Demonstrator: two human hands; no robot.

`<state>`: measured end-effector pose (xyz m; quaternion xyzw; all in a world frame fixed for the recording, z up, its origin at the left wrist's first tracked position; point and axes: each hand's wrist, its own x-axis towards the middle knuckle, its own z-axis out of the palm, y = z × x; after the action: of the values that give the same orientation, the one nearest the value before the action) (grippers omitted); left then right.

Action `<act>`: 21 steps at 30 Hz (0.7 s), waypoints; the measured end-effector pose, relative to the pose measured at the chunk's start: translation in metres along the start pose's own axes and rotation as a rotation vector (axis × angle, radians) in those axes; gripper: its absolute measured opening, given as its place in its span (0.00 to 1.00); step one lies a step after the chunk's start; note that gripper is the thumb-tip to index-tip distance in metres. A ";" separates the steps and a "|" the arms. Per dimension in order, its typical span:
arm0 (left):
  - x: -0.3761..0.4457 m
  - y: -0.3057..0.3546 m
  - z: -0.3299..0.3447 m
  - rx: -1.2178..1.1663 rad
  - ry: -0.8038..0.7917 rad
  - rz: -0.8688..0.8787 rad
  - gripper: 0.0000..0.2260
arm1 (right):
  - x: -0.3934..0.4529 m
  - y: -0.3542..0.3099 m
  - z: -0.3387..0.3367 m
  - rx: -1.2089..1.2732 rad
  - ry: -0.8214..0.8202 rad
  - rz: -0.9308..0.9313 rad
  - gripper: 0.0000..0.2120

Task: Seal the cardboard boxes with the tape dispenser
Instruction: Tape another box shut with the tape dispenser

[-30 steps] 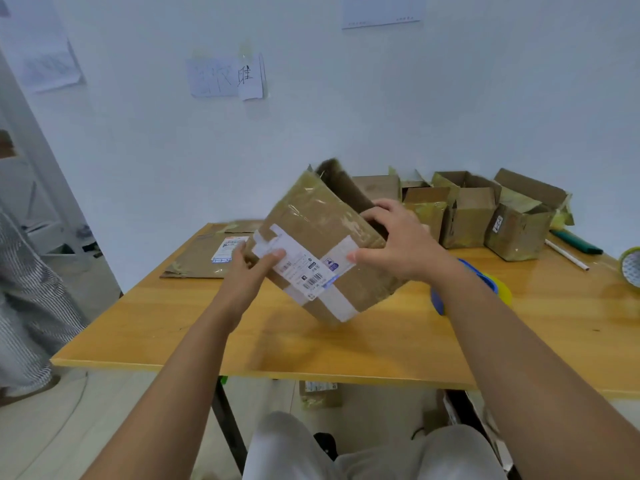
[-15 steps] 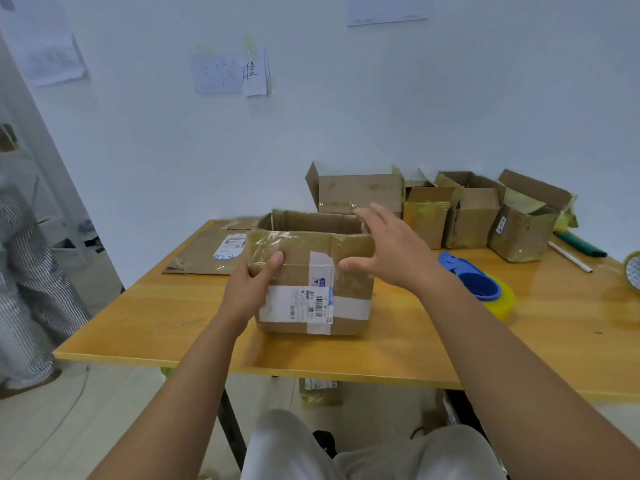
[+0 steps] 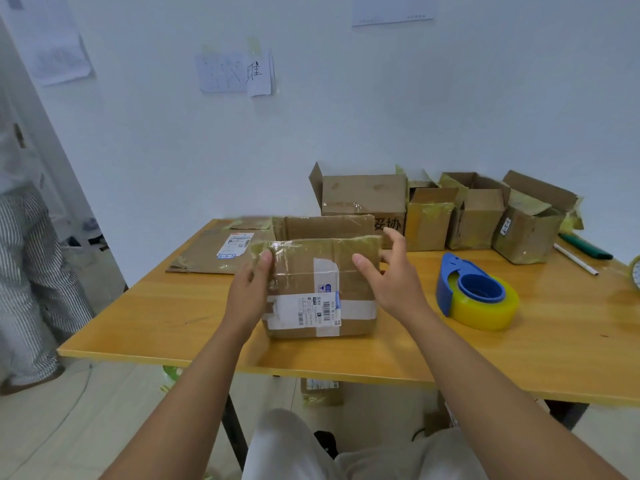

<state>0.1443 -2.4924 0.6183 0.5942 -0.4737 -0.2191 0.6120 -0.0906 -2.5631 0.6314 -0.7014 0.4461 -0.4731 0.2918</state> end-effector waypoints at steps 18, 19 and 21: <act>0.053 0.034 0.002 0.888 -0.278 0.421 0.39 | 0.000 0.005 0.005 0.090 -0.021 0.076 0.37; 0.056 0.036 0.005 0.934 -0.305 0.423 0.37 | 0.000 0.005 0.005 0.094 -0.017 0.081 0.38; 0.054 0.037 0.007 0.947 -0.265 0.440 0.31 | 0.002 0.004 0.004 0.085 -0.009 0.081 0.39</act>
<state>0.1526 -2.5339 0.6689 0.6591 -0.7070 0.0788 0.2438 -0.0875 -2.5661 0.6273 -0.6718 0.4523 -0.4764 0.3422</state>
